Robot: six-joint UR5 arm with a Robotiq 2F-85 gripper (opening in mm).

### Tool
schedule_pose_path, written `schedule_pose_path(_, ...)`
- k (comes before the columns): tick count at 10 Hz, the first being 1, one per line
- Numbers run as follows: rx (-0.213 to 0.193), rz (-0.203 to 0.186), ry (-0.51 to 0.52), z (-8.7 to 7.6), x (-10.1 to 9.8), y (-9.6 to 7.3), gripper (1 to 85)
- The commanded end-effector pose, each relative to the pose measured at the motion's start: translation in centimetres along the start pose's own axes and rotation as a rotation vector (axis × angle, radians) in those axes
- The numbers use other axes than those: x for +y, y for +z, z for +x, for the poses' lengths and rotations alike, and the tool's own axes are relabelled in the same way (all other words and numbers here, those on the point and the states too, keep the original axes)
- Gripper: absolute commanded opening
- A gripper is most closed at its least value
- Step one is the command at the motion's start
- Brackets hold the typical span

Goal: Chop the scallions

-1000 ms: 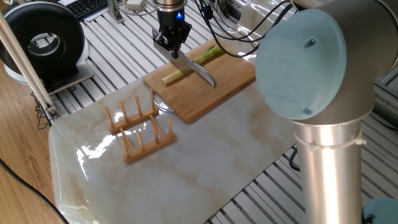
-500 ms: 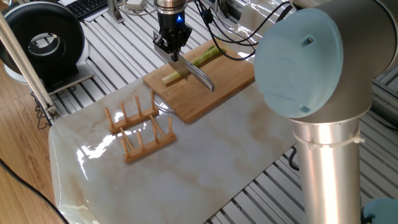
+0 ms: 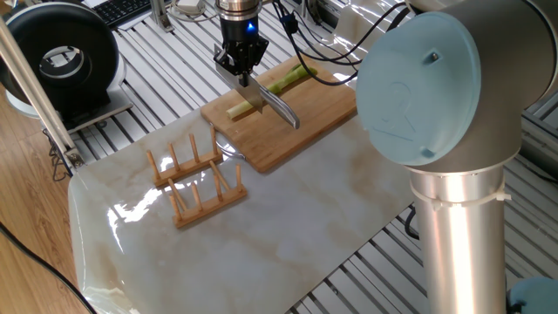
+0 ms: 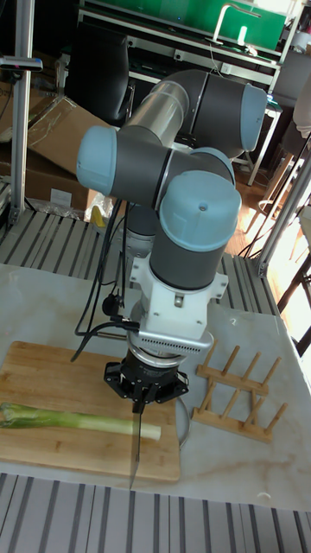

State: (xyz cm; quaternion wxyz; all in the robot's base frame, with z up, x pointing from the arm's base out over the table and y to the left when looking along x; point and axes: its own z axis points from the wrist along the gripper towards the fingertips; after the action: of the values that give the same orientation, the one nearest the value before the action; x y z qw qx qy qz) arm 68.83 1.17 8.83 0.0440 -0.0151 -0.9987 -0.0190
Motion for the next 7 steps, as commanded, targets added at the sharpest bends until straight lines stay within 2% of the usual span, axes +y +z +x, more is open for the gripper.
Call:
schedule_pose_path(1, -0.001, -0.017, 0.008, -0.04, 0.34, -0.07, 1.0)
schedule_pose_path(5, 0.027, -0.011, -0.001, 0.73, 0.19, 0.0, 1.0)
schedule_pose_path(7, 0.022, -0.016, -0.001, 0.67, 0.29, 0.29, 1.0)
